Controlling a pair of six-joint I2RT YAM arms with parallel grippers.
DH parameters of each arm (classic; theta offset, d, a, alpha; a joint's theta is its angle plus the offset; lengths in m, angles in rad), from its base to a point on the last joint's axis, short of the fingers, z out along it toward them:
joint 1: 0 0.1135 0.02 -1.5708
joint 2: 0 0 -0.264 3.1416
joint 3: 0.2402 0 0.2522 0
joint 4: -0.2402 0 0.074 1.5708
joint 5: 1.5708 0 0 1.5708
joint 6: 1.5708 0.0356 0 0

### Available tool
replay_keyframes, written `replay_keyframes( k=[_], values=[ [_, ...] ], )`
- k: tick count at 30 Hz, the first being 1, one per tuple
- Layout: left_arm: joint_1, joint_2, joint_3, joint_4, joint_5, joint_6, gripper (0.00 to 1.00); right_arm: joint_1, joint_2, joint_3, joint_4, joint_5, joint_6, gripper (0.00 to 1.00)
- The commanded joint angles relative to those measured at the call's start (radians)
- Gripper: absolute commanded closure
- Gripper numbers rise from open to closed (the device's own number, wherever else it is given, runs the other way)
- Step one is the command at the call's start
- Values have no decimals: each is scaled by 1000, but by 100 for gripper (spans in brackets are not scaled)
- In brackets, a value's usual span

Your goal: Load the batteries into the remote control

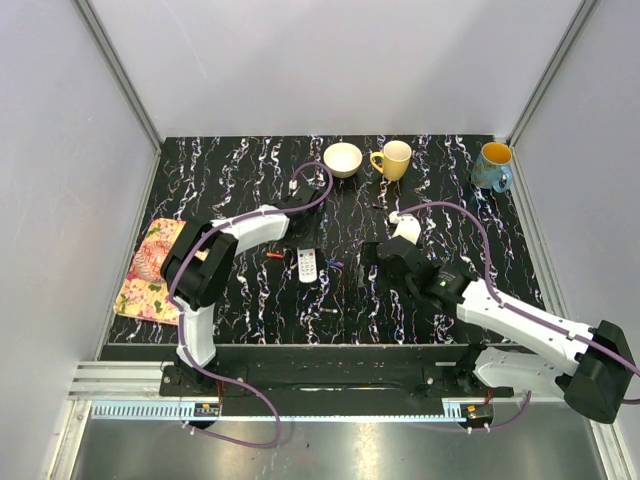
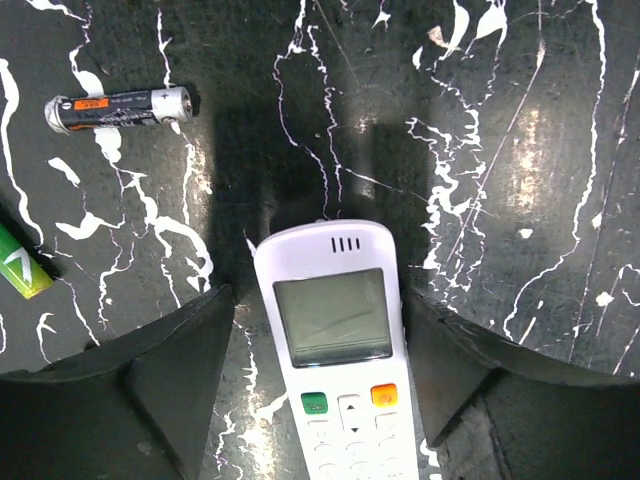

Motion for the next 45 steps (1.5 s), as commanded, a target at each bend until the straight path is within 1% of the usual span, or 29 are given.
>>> replay_keyframes(
  k=[1,3,4,5,7,10,11,13,15,16,17,18,19,20,21,22,23,24,25,26,27,28,30,31,34,36,37,40,45],
  values=[
    [0,19,30,17,4,1,33,-4,-43,4,-1,33,19,0],
    [0,19,27,22,8,2,39,-4,-47,2,-7,33,23,0],
    [2,16,25,26,11,4,46,-2,-47,2,-9,33,23,0],
    [2,3,19,29,13,4,49,-4,-52,4,-12,33,25,0],
    [2,-27,1,61,11,4,54,-4,-58,7,-21,33,28,0],
    [2,-141,-59,123,18,-2,57,-4,-72,22,-32,44,19,0],
    [0,-206,-85,135,30,-1,60,-4,-75,27,-35,56,16,0],
    [2,-273,-111,175,50,-6,66,-4,-76,47,-38,64,-1,0],
    [4,-384,-173,221,112,-15,73,-2,-73,67,-40,87,-14,0],
    [7,-422,-200,300,155,-19,75,-4,-75,71,-32,93,-18,0],
    [8,-498,-258,340,241,-28,76,-4,-83,73,-17,85,-20,0],
    [13,-539,-287,379,273,-39,82,-7,-93,58,11,59,-37,0],
    [17,-574,-318,472,318,-64,86,-13,-109,49,81,16,-44,0],
    [25,-644,-381,535,409,-82,89,-49,-133,42,112,-110,-43,0],
    [42,-677,-412,592,450,-131,97,-72,-141,36,141,-198,-44,0],
    [51,-707,-442,694,484,-157,100,-108,-144,33,197,-300,-44,0],
    [62,-758,-487,739,537,-183,100,-132,-150,32,221,-455,-35,0],
    [82,-778,-505,781,566,-235,100,-164,-153,21,245,-502,-8,1],
    [92,-794,-522,872,623,-260,100,-175,-168,9,323,-550,0,0],
    [100,-816,-557,919,649,-286,100,-181,-176,-7,371,-629,12,0],
    [111,-827,-573,963,669,-335,100,-191,-184,-36,414,-657,37,0],
    [114,-835,-588,1049,688,-360,100,-195,-188,-48,505,-683,49,0],
    [119,-849,-636,1153,732,-438,100,-206,-184,-66,566,-752,81,0],
    [120,-853,-657,1269,740,-470,100,-214,-172,-71,616,-771,91,0],
    [123,-847,-713,1451,743,-571,100,-227,-153,-94,730,-849,143,0],
    [123,-826,-726,1519,761,-631,100,-231,-121,-90,759,-895,157,0],
    [125,-817,-728,1580,768,-648,100,-231,-94,-88,772,-912,158,0],
    [125,-786,-722,1637,781,-691,100,-231,-60,-88,810,-941,172,0],
    [125,-778,-714,1653,786,-710,100,-231,-23,-85,858,-981,190,0]
  ],
)
